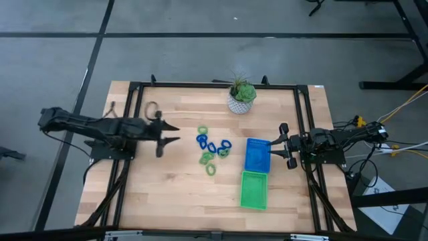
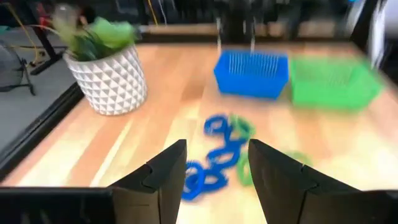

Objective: Sort spring keychains
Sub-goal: Put the green spring keychain into the green bin

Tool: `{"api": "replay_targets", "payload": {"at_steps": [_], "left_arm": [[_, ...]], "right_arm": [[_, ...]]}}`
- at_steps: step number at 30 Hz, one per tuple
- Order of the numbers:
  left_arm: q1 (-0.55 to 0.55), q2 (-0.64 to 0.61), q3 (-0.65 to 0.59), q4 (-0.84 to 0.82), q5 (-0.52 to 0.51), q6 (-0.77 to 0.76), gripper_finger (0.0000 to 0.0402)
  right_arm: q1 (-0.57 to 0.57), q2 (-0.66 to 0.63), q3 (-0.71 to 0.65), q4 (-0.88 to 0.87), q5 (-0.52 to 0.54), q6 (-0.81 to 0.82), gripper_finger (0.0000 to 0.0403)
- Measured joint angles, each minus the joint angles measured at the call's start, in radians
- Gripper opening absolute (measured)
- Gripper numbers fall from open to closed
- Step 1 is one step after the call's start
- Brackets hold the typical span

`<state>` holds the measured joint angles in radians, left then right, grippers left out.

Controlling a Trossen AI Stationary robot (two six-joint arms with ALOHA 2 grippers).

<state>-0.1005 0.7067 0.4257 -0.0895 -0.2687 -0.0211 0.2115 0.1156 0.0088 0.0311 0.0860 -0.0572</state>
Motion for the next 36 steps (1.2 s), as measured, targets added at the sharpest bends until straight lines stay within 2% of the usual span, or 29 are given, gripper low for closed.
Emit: {"api": "replay_targets", "payload": {"at_steps": [8,20,27,36], "left_arm": [[0.000,0.358,0.159,-0.002,0.000,0.239,0.0169],[0.035,0.699,0.357,-0.162,-0.051,0.487,0.0168],[0.126,0.842,0.406,-0.175,-0.054,0.574,0.0168],[0.244,0.933,0.416,-0.178,-0.052,0.585,0.0168]], "right_arm": [[0.000,0.000,0.000,0.000,0.000,0.000,0.0136],[0.000,0.000,0.000,0.000,0.000,0.000,0.0136],[0.000,0.000,0.000,0.000,0.000,0.000,0.0136],[0.000,0.000,0.000,0.000,0.000,0.000,0.0136]]}}
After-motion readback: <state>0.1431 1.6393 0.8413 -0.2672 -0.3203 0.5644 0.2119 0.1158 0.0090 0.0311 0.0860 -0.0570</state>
